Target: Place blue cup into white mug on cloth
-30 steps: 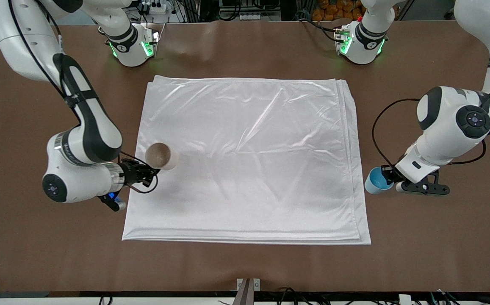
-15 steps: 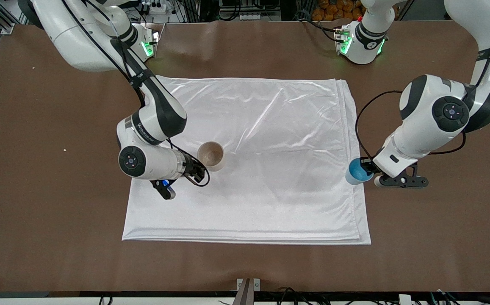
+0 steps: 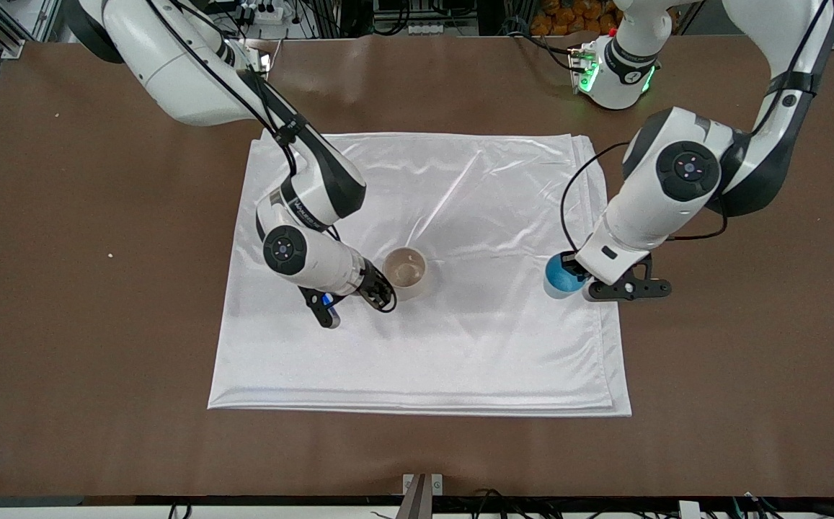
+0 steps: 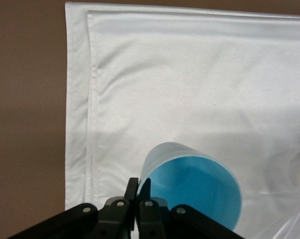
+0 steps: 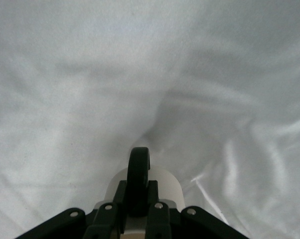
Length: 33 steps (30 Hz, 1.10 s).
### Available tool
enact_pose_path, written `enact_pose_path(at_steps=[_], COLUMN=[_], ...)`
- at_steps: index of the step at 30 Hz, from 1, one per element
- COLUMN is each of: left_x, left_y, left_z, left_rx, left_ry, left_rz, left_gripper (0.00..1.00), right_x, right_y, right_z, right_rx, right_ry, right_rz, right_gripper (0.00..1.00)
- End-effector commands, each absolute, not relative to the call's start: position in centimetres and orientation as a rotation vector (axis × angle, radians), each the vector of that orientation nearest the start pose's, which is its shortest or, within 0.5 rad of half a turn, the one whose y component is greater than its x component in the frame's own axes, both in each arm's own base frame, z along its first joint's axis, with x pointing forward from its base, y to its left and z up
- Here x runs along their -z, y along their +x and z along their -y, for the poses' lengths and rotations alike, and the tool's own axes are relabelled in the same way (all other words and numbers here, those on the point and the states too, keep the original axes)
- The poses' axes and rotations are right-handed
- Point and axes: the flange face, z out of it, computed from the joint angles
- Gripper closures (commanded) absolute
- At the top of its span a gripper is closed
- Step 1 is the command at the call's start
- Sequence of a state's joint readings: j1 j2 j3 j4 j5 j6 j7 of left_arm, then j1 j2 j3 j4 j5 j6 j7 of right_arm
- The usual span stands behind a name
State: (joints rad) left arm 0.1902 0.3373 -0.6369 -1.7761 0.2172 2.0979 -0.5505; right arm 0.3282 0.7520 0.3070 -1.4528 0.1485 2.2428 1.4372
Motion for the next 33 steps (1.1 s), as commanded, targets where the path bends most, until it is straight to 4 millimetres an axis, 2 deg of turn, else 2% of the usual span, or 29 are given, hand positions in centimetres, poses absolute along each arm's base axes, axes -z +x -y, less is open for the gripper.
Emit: enact_pose_path(at_steps=[1, 9, 12, 15, 16, 20, 28, 33], left_x=[-41.2, -41.0, -40.7, -40.3, -40.1, -39.8, -40.3, -40.0], left_y=[58.4, 56.7, 56.1, 55.6, 55.6, 55.1, 54.4, 53.6], left_z=[26.2, 30.5, 31.9, 32.9, 33.1, 34.7, 37.8, 40.2], left_rx=[0.088, 0.083, 0.071, 0.057, 0.055, 0.043, 0.047, 0.029], left_ry=[-3.148, -3.157, -3.161, -3.165, -3.167, -3.172, -3.195, -3.207], left_rz=[0.114, 0.172, 0.152, 0.127, 0.126, 0.172, 0.256, 0.312], left_gripper=[1.00, 1.00, 1.00, 1.00, 1.00, 1.00, 1.00, 1.00], right_x=[-25.1, -23.5, -22.8, -22.6, -22.5, -22.6, -22.8, -22.5], right_y=[60.7, 59.5, 59.2, 59.1, 59.1, 59.1, 59.7, 60.1], right_z=[-40.9, -42.3, -42.7, -42.8, -42.8, -42.8, -42.0, -40.8], right_rx=[-0.340, -0.313, -0.296, -0.292, -0.295, -0.295, -0.294, -0.259], right_ry=[-2.546, -2.590, -2.597, -2.598, -2.598, -2.591, -2.582, -2.626], right_rz=[-1.392, -1.378, -1.382, -1.386, -1.388, -1.401, -1.429, -1.425], right_gripper=[0.90, 0.88, 0.69, 0.34, 0.25, 0.11, 0.00, 0.00])
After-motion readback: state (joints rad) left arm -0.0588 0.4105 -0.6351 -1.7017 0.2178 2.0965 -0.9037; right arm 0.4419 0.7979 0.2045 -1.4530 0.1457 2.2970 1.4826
